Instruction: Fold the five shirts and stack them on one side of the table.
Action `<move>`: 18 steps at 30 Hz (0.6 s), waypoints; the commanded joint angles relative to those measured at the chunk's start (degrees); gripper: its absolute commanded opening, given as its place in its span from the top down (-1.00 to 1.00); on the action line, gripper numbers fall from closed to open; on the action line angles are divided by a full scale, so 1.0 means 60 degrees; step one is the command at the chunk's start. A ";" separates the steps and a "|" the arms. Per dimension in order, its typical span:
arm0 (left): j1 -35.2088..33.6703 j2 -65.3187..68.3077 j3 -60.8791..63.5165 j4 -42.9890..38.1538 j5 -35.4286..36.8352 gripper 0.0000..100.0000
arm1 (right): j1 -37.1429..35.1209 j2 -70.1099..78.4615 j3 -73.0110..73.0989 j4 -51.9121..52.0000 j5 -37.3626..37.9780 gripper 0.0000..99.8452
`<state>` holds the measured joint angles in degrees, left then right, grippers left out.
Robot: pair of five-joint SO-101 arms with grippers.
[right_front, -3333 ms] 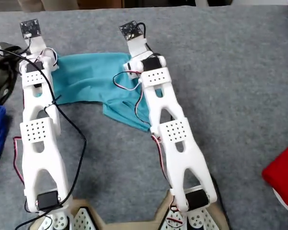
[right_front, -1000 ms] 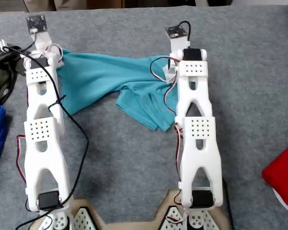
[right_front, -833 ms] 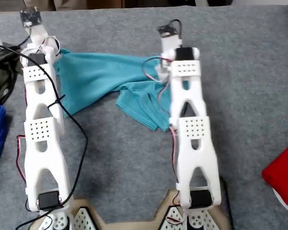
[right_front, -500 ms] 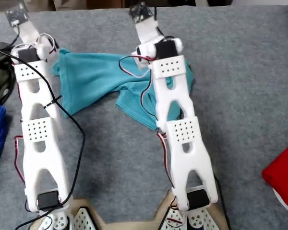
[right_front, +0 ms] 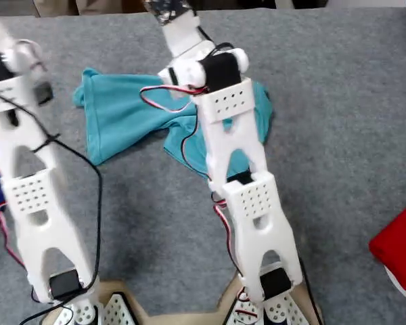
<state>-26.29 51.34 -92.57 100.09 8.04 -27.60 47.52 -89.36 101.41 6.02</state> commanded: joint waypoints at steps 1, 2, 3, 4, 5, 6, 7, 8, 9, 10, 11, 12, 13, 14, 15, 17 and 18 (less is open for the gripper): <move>-0.1201 -0.1165 -0.0029 0.0147 0.0249 0.96 | -0.0725 -0.1663 0.1751 0.0176 0.0088 0.98; -0.1495 -0.1341 0.0308 0.0147 0.0249 0.96 | -0.0974 -0.2044 0.2557 0.0176 0.0088 0.98; -0.1788 -0.1575 0.0733 0.0161 0.0234 0.96 | -0.1253 -0.2454 0.3407 0.0161 0.0103 0.98; -0.2081 -0.1868 0.1216 0.0161 0.0234 0.96 | -0.1531 -0.2821 0.4198 0.0147 0.0117 0.98; -0.2374 -0.2234 0.1758 0.0161 0.0190 0.96 | -0.1810 -0.3172 0.4989 0.0132 0.0147 0.97; -0.2623 -0.2630 0.2388 0.0161 0.0029 0.96 | -0.2088 -0.3480 0.5663 0.0117 0.0322 0.97; -0.2842 -0.3099 0.3048 0.0161 -0.0147 0.96 | -0.2352 -0.3744 0.6293 0.0117 0.0615 0.95; -0.3033 -0.3597 0.3795 0.0161 -0.0264 0.96 | -0.2615 -0.3934 0.6821 0.0103 0.0967 0.91; -0.3194 -0.4125 0.4615 0.0161 -0.0337 0.96 | -0.2850 -0.4037 0.7187 0.0088 0.1275 0.85; -0.3341 -0.4696 0.5465 0.0161 -0.0484 0.96 | -0.3026 -0.4051 0.7436 -0.0015 0.1480 0.80; -0.3473 -0.5267 0.6315 0.0161 -0.0674 0.96 | -0.3158 -0.4051 0.7568 -0.0117 0.1641 0.73; -0.3590 -0.5883 0.7179 0.0161 -0.0908 0.96 | -0.3260 -0.3993 0.7612 -0.0264 0.1729 0.68; -0.3722 -0.6513 0.8088 0.0147 -0.1114 0.96 | -0.3333 -0.3875 0.7626 -0.0469 0.1744 0.63; -0.3824 -0.7172 0.8996 0.0147 -0.1333 0.96 | -0.3407 -0.3714 0.7612 -0.0703 0.1758 0.59; -0.3912 -0.7788 0.9832 0.0132 -0.1538 0.96 | -0.3451 -0.3509 0.7597 -0.0982 0.1788 0.57; -0.4190 -0.9018 1.1370 0.0117 -0.1890 0.96 | -0.3495 -0.2938 0.7597 -0.1538 0.1773 0.55; -0.4337 -0.9590 1.2059 0.0117 -0.2022 0.96 | -0.3509 -0.2615 0.7597 -0.1773 0.1773 0.55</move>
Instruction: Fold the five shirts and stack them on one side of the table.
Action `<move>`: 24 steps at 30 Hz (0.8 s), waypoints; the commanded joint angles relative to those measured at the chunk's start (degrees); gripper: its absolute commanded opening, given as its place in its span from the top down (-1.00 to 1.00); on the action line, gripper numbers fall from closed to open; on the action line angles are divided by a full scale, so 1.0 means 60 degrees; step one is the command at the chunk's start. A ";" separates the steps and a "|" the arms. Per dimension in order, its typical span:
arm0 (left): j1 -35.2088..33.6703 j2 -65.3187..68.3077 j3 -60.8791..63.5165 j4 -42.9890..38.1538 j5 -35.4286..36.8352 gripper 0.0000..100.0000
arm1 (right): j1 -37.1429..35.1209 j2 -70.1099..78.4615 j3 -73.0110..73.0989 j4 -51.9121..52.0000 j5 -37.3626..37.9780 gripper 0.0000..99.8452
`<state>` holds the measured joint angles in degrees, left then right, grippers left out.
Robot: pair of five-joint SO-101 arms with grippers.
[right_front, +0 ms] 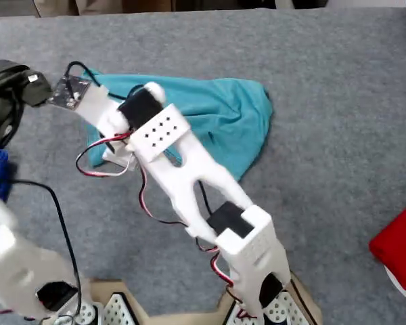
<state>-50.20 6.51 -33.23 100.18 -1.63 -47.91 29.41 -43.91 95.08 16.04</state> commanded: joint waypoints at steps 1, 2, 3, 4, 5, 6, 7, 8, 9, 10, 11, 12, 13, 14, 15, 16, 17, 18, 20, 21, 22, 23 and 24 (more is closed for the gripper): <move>-0.0498 -0.2659 0.2799 0.0103 -0.0542 0.96 | -0.0154 0.0725 0.0007 -0.0938 0.0103 0.55; -0.0630 -0.3172 0.3370 0.0103 -0.0674 0.96 | -0.0168 0.1048 0.0007 -0.1172 0.0103 0.55; -0.0762 -0.3626 0.3868 0.0088 -0.0806 0.96 | -0.0168 0.1341 -0.0022 -0.1421 0.0103 0.55; -0.0923 -0.4051 0.4308 0.0088 -0.0967 0.96 | -0.0168 0.1634 -0.0168 -0.1641 0.0103 0.55; -0.1114 -0.4432 0.4733 0.0088 -0.1114 0.96 | -0.0168 0.1912 -0.0388 -0.1802 0.0088 0.55; -0.1289 -0.4769 0.5114 0.0088 -0.1245 0.96 | -0.0168 0.2190 -0.0696 -0.1875 0.0073 0.55; -0.1436 -0.5048 0.5451 0.0059 -0.1377 0.96 | -0.0168 0.2454 -0.1077 -0.1890 0.0073 0.55; -0.1568 -0.5282 0.5788 -0.0044 -0.1465 0.96 | -0.0168 0.2733 -0.1487 -0.1890 0.0073 0.55; -0.1729 -0.5473 0.6139 -0.0190 -0.1509 0.96 | -0.0168 0.3011 -0.1912 -0.1890 0.0073 0.55; -0.1890 -0.5634 0.6476 -0.0337 -0.1524 0.96 | -0.0168 0.3319 -0.2322 -0.1890 0.0088 0.55; -0.2037 -0.5751 0.6813 -0.0469 -0.1524 0.96 | -0.0154 0.3641 -0.2733 -0.1919 0.0103 0.55; -0.2198 -0.5839 0.7121 -0.0615 -0.1524 0.96 | -0.0139 0.3978 -0.3143 -0.1934 0.0103 0.55; -0.2374 -0.5883 0.7414 -0.0777 -0.1524 0.96 | -0.0125 0.4330 -0.3553 -0.1934 0.0103 0.55; -0.2549 -0.5897 0.7634 -0.0923 -0.1524 0.96 | -0.0110 0.4681 -0.3919 -0.1934 0.0103 0.55; -0.2740 -0.5912 0.7795 -0.1026 -0.1524 0.96 | -0.0110 0.5018 -0.4286 -0.1919 0.0103 0.55; -0.2901 -0.5912 0.7927 -0.1084 -0.1538 0.96 | -0.0095 0.5355 -0.4623 -0.1905 0.0103 0.55; -0.3062 -0.5912 0.8000 -0.1114 -0.1538 0.96 | -0.0095 0.5663 -0.4974 -0.1890 0.0103 0.55; -0.3194 -0.5912 0.8044 -0.1128 -0.1538 0.96 | -0.0095 0.5956 -0.5282 -0.1890 0.0103 0.55; -0.3414 -0.5912 0.8073 -0.1114 -0.1568 0.96 | -0.0095 0.6425 -0.5868 -0.1890 0.0073 0.55; -0.3487 -0.5927 0.8073 -0.1084 -0.1685 0.96 | -0.0081 0.6630 -0.6132 -0.1905 0.0073 0.55; -0.3546 -0.5927 0.8088 -0.1084 -0.1817 0.96 | -0.0037 0.6806 -0.6352 -0.1905 0.0073 0.55; -0.3560 -0.5927 0.8088 -0.1070 -0.1861 0.96 | 0.0007 0.6952 -0.6542 -0.1934 0.0059 0.56; -0.3560 -0.5941 0.8088 -0.1070 -0.1875 0.96 | 0.0051 0.7070 -0.6689 -0.1934 0.0059 0.59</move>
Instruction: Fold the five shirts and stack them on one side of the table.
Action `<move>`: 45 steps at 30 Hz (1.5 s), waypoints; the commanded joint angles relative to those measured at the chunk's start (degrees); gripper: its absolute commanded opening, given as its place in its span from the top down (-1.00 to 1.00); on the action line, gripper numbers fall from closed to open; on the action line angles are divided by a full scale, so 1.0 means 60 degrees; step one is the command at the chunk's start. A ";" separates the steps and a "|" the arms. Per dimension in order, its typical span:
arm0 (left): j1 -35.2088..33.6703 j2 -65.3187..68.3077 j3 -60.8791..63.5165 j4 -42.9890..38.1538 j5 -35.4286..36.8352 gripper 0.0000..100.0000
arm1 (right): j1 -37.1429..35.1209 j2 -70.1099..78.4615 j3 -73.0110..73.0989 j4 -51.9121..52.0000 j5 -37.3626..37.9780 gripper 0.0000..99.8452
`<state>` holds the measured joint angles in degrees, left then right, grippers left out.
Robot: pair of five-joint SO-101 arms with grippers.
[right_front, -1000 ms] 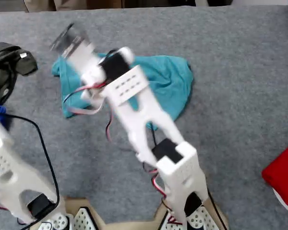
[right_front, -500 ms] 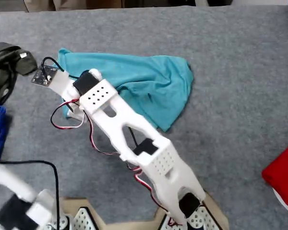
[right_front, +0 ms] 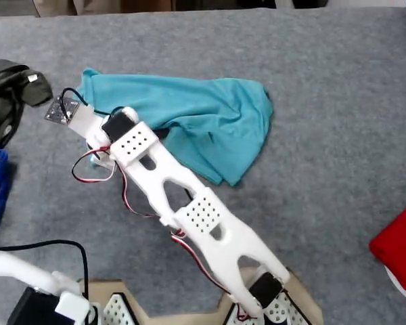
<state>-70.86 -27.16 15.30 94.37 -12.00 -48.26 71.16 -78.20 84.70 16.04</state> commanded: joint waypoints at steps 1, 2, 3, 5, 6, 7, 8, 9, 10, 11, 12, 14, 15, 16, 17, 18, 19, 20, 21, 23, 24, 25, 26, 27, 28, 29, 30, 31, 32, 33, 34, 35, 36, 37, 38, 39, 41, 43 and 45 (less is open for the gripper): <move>-0.0117 -0.0330 0.0000 -0.0103 -0.0132 0.96 | 0.0183 0.0198 -0.1092 -0.0205 0.0059 0.64; -0.0117 -0.0330 0.0000 -0.0103 -0.0132 0.96 | 0.0286 0.0271 -0.1194 -0.0220 0.0059 0.71; -0.0117 -0.0330 0.0000 -0.0103 -0.0132 0.96 | 0.0374 0.0315 -0.1253 -0.0234 0.0059 0.79; -0.0103 -0.0330 0.0000 -0.0103 -0.0132 0.96 | 0.0535 0.0374 -0.1355 -0.0293 0.0059 0.94; -0.0103 -0.0330 0.0000 -0.0103 -0.0132 0.96 | 0.0623 0.0374 -0.1399 -0.0322 0.0073 0.99; -0.0088 -0.0330 0.0000 -0.0103 -0.0117 0.96 | 0.0681 0.0359 -0.1399 -0.0396 0.0073 0.98; -0.0088 -0.0330 0.0000 -0.0103 -0.0117 0.96 | 0.0755 0.0330 -0.1399 -0.0440 0.0059 0.97; -0.0073 -0.0330 0.0000 -0.0103 -0.0103 0.96 | 0.0813 0.0315 -0.1414 -0.0440 0.0059 0.97; -0.0073 -0.0330 0.0000 -0.0103 -0.0103 0.96 | 0.0842 0.0315 -0.1531 -0.0469 0.0059 0.98; -0.0059 -0.0330 0.0000 -0.0103 -0.0103 0.96 | 0.0872 0.0315 -0.1736 -0.0454 0.0059 0.99; -0.0059 -0.0330 0.0000 -0.0103 -0.0088 0.96 | 0.0872 0.0286 -0.1941 -0.0425 0.0059 0.99; -0.0044 -0.0330 0.0000 -0.0103 -0.0088 0.96 | 0.0872 0.0212 -0.2293 -0.0425 0.0059 0.99; -0.0044 -0.0330 0.0000 -0.0103 -0.0088 0.96 | 0.0872 0.0154 -0.2454 -0.0425 0.0059 0.99; -0.0044 -0.0330 0.0000 -0.0103 -0.0088 0.96 | 0.0872 0.0081 -0.2586 -0.0440 0.0059 0.99; -0.0044 -0.0330 0.0015 -0.0103 -0.0088 0.96 | 0.0872 -0.0022 -0.2703 -0.0469 0.0059 0.99; -0.0029 -0.0330 0.0015 -0.0103 -0.0088 0.96 | 0.0872 -0.0139 -0.2791 -0.0498 0.0059 0.99; -0.0029 -0.0330 0.0015 -0.0103 -0.0088 0.96 | 0.0872 -0.0286 -0.2879 -0.0527 0.0059 0.99; -0.0029 -0.0330 0.0015 -0.0103 -0.0088 0.96 | 0.0886 -0.0447 -0.2894 -0.0674 0.0059 0.99; -0.0029 -0.0330 0.0015 -0.0103 -0.0088 0.96 | 0.0945 -0.0623 -0.2894 -0.0879 0.0059 0.99; -0.0029 -0.0330 0.0015 -0.0103 -0.0088 0.96 | 0.1136 -0.0872 -0.2894 -0.1582 0.0044 0.99; -0.0029 -0.0330 0.0015 -0.0103 -0.0088 0.96 | 0.1223 -0.0989 -0.2894 -0.2007 0.0015 0.99; -0.0029 -0.0330 0.0029 -0.0103 -0.0088 0.96 | 0.1355 -0.1092 -0.2894 -0.2447 -0.0161 0.99; -0.0029 -0.0330 0.0059 -0.0103 -0.0088 0.96 | 0.1473 -0.1194 -0.2894 -0.2901 -0.0396 0.99; -0.0029 -0.0330 0.0176 -0.0103 -0.0103 0.96 | 0.1560 -0.1297 -0.2894 -0.3341 -0.0645 0.99; -0.0015 -0.0330 0.0322 -0.0103 -0.0117 0.96 | 0.1678 -0.1414 -0.2894 -0.3795 -0.0850 0.99; 0.0059 -0.0330 0.0513 -0.0103 -0.0117 0.96 | 0.1780 -0.1516 -0.2894 -0.4161 -0.0982 0.99; 0.0249 -0.0330 0.0733 -0.0103 -0.0132 0.96 | 0.1853 -0.1648 -0.2894 -0.4484 -0.1055 0.99; 0.0469 -0.0330 0.0982 -0.0103 -0.0132 0.96 | 0.1927 -0.1780 -0.2894 -0.4762 -0.1084 0.99; 0.0733 -0.0330 0.1201 -0.0103 -0.0132 0.96 | 0.2000 -0.1927 -0.2894 -0.5011 -0.1084 0.99; 0.1084 -0.0344 0.1407 -0.0103 -0.0103 0.96 | 0.2059 -0.2073 -0.2894 -0.5231 -0.1084 0.99; 0.1538 -0.0344 0.1509 -0.0103 -0.0088 0.96 | 0.2147 -0.2220 -0.2894 -0.5465 -0.1084 0.99; 0.2007 -0.0344 0.1582 -0.0147 -0.0059 0.96 | 0.2205 -0.2381 -0.2894 -0.5685 -0.1084 0.99; 0.2476 -0.0344 0.1597 -0.0147 0.0029 0.96 | 0.2264 -0.2542 -0.2894 -0.5875 -0.1084 0.99; 0.2930 -0.0344 0.1582 -0.0176 0.0264 0.96 | 0.2308 -0.2674 -0.2894 -0.6066 -0.1084 0.99; 0.3429 -0.0344 0.1524 -0.0264 0.0557 0.96 | 0.2337 -0.2791 -0.2879 -0.6183 -0.1070 0.99; 0.3912 -0.0315 0.1421 -0.0425 0.0821 0.96 | 0.2337 -0.2879 -0.2879 -0.6256 -0.1055 0.99; 0.4908 -0.0256 0.1231 -0.0996 0.1304 0.96 | 0.2352 -0.2894 -0.2879 -0.6271 -0.1040 0.99; 0.5934 -0.0256 0.1055 -0.1802 0.1773 0.96 | 0.2425 -0.2879 -0.2864 -0.6271 -0.1040 0.99; 0.6960 -0.0242 0.0923 -0.2916 0.2037 0.96 | 0.2542 -0.2879 -0.2864 -0.6271 -0.1040 0.99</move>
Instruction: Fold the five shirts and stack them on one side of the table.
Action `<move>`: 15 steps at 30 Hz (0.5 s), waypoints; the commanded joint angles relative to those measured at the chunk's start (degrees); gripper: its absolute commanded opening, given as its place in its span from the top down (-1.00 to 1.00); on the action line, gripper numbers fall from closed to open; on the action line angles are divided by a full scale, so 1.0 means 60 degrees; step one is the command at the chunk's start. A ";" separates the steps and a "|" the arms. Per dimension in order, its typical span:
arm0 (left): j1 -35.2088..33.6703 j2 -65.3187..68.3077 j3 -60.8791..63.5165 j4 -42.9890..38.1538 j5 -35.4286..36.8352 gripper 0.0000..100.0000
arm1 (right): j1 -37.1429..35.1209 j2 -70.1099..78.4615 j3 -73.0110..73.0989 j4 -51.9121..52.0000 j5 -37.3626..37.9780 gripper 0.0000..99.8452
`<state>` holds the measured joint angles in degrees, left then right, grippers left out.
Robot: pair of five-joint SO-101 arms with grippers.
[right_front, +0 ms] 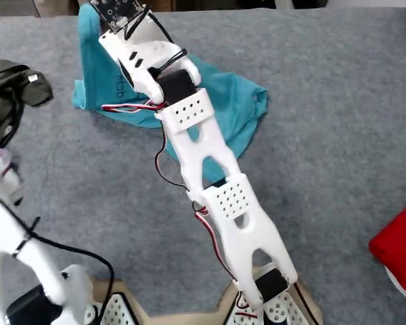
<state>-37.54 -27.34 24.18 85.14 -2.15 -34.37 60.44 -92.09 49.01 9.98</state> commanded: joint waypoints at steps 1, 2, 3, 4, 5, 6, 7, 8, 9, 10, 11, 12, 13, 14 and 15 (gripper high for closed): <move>0.1846 -0.0212 -0.0513 -0.2154 0.0440 0.96 | 0.0300 -0.1092 -0.0549 -0.0322 -0.0029 0.99; 0.2256 -0.0154 -0.0396 -0.3077 0.0454 0.96 | 0.0388 -0.1106 -0.0564 -0.0322 -0.0029 0.99; 0.2637 -0.0066 -0.0220 -0.4088 0.0454 0.96 | 0.0462 -0.1106 -0.0564 -0.0337 -0.0029 0.99; 0.2916 0.0081 0.0000 -0.5158 0.0425 0.96 | 0.0535 -0.1106 -0.0564 -0.0425 -0.0029 0.99; 0.3121 0.0256 0.0264 -0.6125 0.0396 0.96 | 0.0623 -0.1106 -0.0564 -0.0542 -0.0029 0.99; 0.3282 0.0462 0.0542 -0.7062 0.0366 0.96 | 0.0696 -0.1106 -0.0564 -0.0689 -0.0029 0.99; 0.3399 0.0725 0.0821 -0.7985 0.0352 0.96 | 0.0755 -0.1106 -0.0564 -0.0835 -0.0029 0.99; 0.3473 0.1048 0.1114 -0.8850 0.0352 0.96 | 0.0813 -0.1106 -0.0564 -0.0996 -0.0029 0.99; 0.3531 0.1414 0.1377 -0.9758 0.0352 0.96 | 0.0872 -0.1106 -0.0564 -0.1158 -0.0029 0.99; 0.3546 0.1839 0.1582 -1.0593 0.0352 0.96 | 0.0916 -0.1106 -0.0564 -0.1348 -0.0029 0.99; 0.3560 0.2293 0.1714 -1.1311 0.0352 0.96 | 0.0930 -0.1106 -0.0564 -0.1553 -0.0029 0.99; 0.3575 0.2791 0.1758 -1.1912 0.0352 0.96 | 0.0930 -0.1106 -0.0564 -0.1700 -0.0029 0.99; 0.3590 0.3289 0.1758 -1.2440 0.0352 0.96 | 0.0930 -0.1106 -0.0564 -0.1832 -0.0029 0.99; 0.3604 0.3817 0.1714 -1.2908 0.0322 0.96 | 0.0930 -0.1092 -0.0549 -0.1905 -0.0029 0.99; 0.3634 0.4359 0.1553 -1.3289 0.0147 0.96 | 0.0916 -0.1092 -0.0549 -0.1993 -0.0029 0.99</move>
<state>-16.53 -7.74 34.55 15.34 -0.04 -29.27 60.44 -92.18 40.04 9.98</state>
